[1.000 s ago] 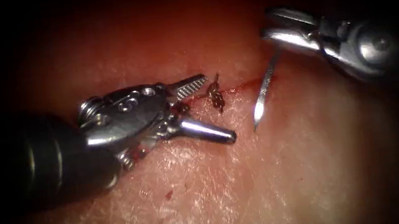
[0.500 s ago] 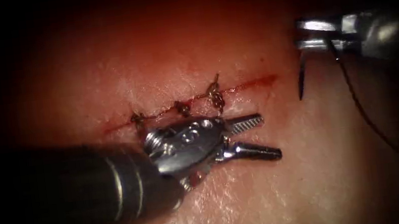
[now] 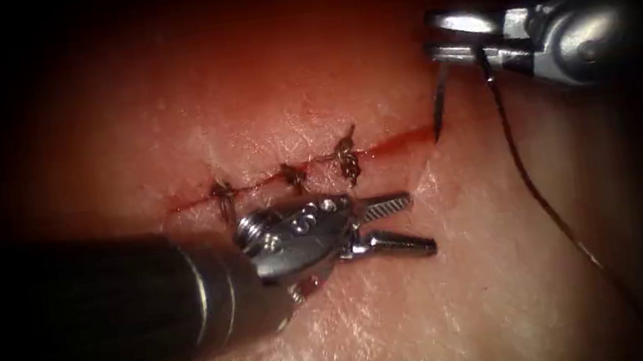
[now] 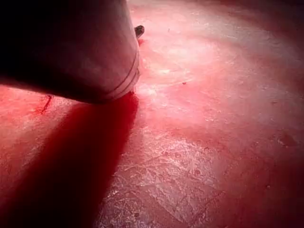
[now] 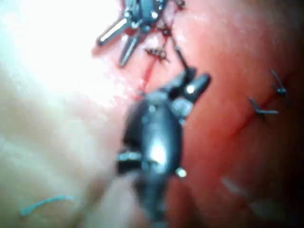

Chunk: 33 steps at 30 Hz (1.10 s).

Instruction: Wound Closure

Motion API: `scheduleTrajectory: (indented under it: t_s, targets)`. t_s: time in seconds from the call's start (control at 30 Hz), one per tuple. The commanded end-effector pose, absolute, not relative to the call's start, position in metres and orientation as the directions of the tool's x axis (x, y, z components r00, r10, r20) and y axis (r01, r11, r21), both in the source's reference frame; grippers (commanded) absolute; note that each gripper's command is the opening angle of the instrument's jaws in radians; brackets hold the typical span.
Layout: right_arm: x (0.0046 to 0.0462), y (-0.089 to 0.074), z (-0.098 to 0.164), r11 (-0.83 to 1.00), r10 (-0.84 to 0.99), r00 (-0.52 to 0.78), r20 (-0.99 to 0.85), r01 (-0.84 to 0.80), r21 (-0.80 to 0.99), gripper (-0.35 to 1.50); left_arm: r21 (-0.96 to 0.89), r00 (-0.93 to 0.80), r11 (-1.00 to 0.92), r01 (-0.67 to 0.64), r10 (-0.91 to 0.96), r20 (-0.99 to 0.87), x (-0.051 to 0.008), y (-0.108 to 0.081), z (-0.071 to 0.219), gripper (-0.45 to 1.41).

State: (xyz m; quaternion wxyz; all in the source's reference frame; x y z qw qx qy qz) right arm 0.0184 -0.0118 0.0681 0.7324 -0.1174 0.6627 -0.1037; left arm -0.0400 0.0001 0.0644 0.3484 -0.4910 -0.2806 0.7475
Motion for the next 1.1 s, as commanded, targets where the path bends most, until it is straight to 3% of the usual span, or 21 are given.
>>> scheduleTrajectory:
  t_s: [0.03,0.4,1.1]
  targets:
    - [0.02,-0.0113,0.0688,0.951,-0.308,0.09,-0.947,-0.007,-0.31,-0.35,-0.762,-0.275,-0.6,-0.243,0.796,-0.539,-0.0405,-0.0003,0.0651,0.46]
    - [0.0225,-0.0117,0.0717,0.937,-0.349,0.096,-0.932,0.019,-0.349,-0.35,-0.765,-0.275,-0.597,-0.241,0.798,-0.536,-0.0405,-0.0004,0.0644,0.46]
    - [0.0229,-0.0124,0.0726,0.894,-0.448,0.114,-0.887,0.056,-0.445,-0.35,-0.767,-0.275,-0.596,-0.237,0.799,-0.535,-0.0402,-0.0004,0.064,0.37]
